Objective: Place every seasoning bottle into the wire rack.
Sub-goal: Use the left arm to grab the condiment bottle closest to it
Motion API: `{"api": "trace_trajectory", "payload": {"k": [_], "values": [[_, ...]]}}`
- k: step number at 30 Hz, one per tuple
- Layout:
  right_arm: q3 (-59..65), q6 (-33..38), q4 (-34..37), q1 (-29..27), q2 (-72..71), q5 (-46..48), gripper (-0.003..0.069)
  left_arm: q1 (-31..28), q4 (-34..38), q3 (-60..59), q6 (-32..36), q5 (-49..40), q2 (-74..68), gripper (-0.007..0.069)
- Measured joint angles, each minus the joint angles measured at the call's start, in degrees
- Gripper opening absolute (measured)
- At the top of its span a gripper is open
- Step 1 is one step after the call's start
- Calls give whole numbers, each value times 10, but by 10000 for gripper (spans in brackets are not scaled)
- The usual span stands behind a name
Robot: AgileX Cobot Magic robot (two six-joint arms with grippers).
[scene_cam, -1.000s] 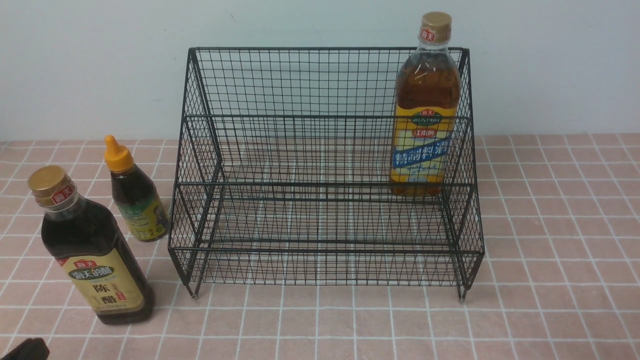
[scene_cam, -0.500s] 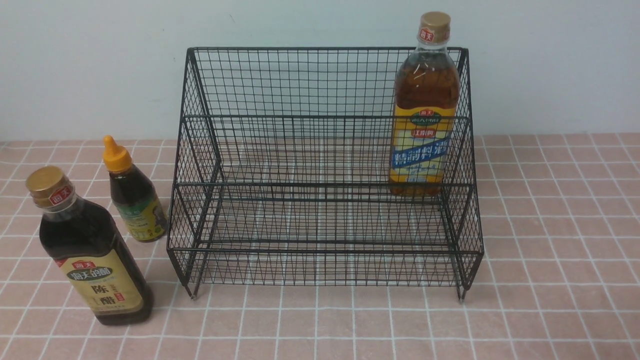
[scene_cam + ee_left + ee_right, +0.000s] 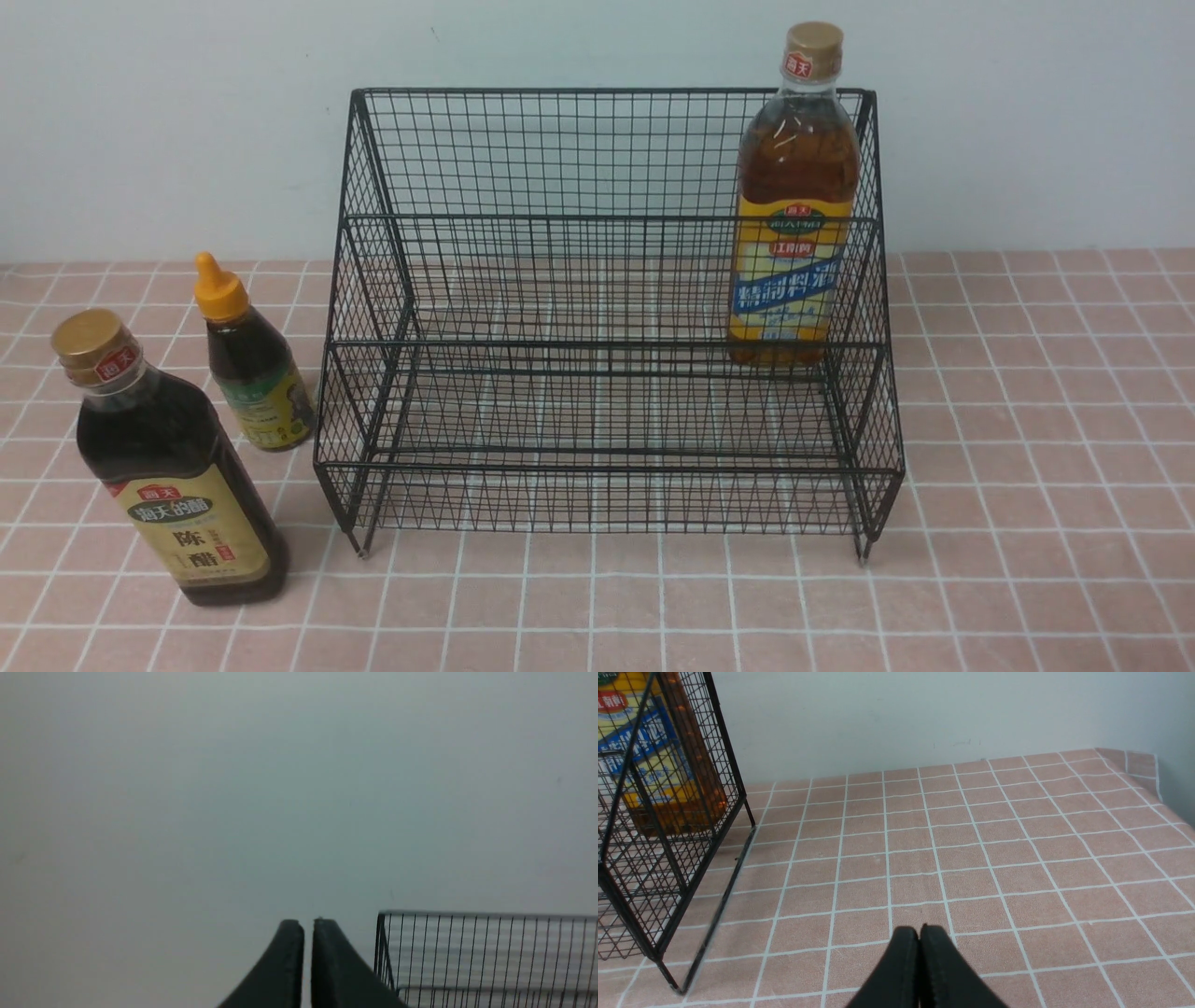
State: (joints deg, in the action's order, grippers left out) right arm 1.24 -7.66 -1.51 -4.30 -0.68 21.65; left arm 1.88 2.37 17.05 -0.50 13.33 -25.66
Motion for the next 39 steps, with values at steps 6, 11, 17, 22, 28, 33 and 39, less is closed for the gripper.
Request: {"api": "trace_trajectory", "payload": {"k": [6,11,17,22,28,33,39], "values": [[0,0,1,0,0,0,-15,0,-10,1,-32,9,-117,244],[0,0,1,0,0,0,-15,0,-15,1,-36,38,-156,457],[0,0,1,0,0,0,-15,0,-17,2,-37,72,-195,596],[0,0,1,0,0,0,-15,0,-17,2,-35,114,-271,601],[0,0,1,0,0,0,-15,0,-17,2,-34,180,-362,544],[0,0,1,0,0,0,-15,0,-33,4,-45,222,-396,317],[0,0,1,0,0,0,-15,0,-57,6,-57,197,-364,304]]}}
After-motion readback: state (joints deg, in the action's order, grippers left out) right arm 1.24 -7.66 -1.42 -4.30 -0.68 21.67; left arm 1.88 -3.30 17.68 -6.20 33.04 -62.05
